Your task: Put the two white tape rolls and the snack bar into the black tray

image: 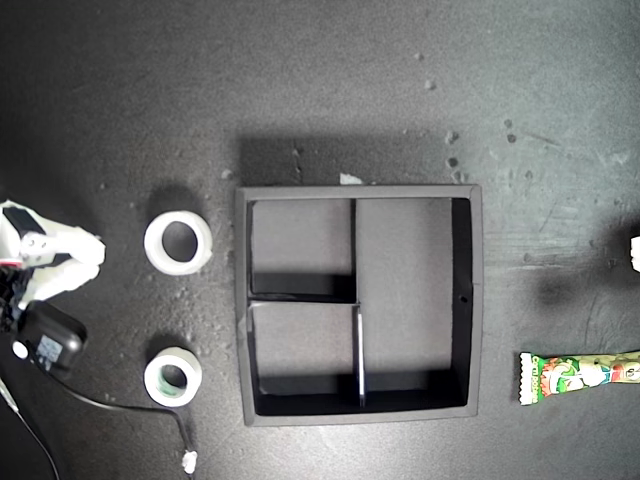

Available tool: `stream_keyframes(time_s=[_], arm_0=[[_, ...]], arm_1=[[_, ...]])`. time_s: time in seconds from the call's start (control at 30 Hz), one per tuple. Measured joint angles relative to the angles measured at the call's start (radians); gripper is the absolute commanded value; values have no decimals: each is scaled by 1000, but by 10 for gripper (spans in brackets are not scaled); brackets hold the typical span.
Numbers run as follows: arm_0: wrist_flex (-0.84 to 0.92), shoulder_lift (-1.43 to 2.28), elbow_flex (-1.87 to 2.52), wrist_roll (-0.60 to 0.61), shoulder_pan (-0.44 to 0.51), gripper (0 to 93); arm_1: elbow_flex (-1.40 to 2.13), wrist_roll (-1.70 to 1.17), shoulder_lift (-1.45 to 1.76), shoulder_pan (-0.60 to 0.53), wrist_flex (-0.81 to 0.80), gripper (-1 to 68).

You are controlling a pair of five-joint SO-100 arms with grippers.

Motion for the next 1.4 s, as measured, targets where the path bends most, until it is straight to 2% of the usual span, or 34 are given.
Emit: stream_keyframes(time_s=[0.07, 0.2, 0.3, 0.97, 1.07, 1.13, 1.3, 1.4], arm_0=[[17, 0, 0, 8, 0, 2], [58, 0, 0, 23, 0, 2], [58, 0, 0, 26, 0, 2], [58, 0, 0, 26, 0, 2], [60, 0, 0, 20, 0, 2], [61, 0, 0, -46, 0, 2], [61, 0, 0, -118, -3, 2], [61, 0, 0, -158, -63, 6]], arm_1=[[0, -9, 2, 3, 0, 69], [0, -262, 12, 8, 2, 69], [0, -339, 12, 5, -5, 69], [0, -365, 12, 6, -3, 67], [0, -362, 12, 77, -3, 69], [0, -287, 12, 167, 2, 69], [0, -278, 3, 225, -138, 69], [0, -385, 3, 221, -258, 67]])
